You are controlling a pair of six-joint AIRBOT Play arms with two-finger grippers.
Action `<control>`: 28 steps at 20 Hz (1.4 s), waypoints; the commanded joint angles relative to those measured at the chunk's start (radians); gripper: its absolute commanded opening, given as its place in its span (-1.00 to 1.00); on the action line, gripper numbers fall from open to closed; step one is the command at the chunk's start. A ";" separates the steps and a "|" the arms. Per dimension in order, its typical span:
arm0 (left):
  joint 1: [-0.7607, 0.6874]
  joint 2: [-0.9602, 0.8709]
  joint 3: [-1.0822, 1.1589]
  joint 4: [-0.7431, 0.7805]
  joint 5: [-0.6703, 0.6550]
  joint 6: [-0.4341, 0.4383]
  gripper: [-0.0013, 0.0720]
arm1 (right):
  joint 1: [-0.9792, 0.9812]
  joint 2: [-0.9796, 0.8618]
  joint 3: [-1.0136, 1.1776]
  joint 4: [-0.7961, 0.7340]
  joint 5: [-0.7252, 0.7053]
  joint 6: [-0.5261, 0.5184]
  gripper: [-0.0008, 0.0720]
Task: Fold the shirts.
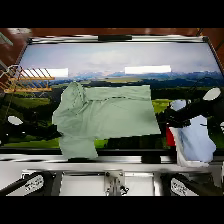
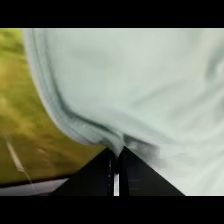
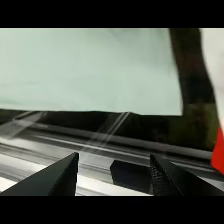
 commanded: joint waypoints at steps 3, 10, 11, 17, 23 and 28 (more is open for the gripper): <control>-0.001 0.016 0.067 -0.020 -0.035 0.005 -0.86 | 0.065 -0.034 -0.059 -0.083 -0.068 0.087 0.65; -0.002 0.016 0.088 -0.021 -0.042 0.005 -0.86 | 0.098 -0.156 -0.059 -0.127 -0.154 0.141 0.64; -0.002 0.017 0.088 -0.021 -0.042 0.005 -0.86 | 0.103 -0.175 -0.059 -0.134 -0.155 0.140 0.64; -0.002 0.016 0.088 -0.020 -0.044 0.006 -0.86 | 0.100 -0.200 -0.059 -0.147 -0.197 0.143 0.64; -0.002 0.016 0.088 -0.021 -0.045 0.006 -0.86 | 0.151 -0.202 -0.059 -0.145 -0.249 0.163 0.64; -0.001 0.016 0.089 -0.021 -0.044 0.006 -0.86 | 0.214 -0.226 -0.059 -0.122 -0.255 0.203 0.64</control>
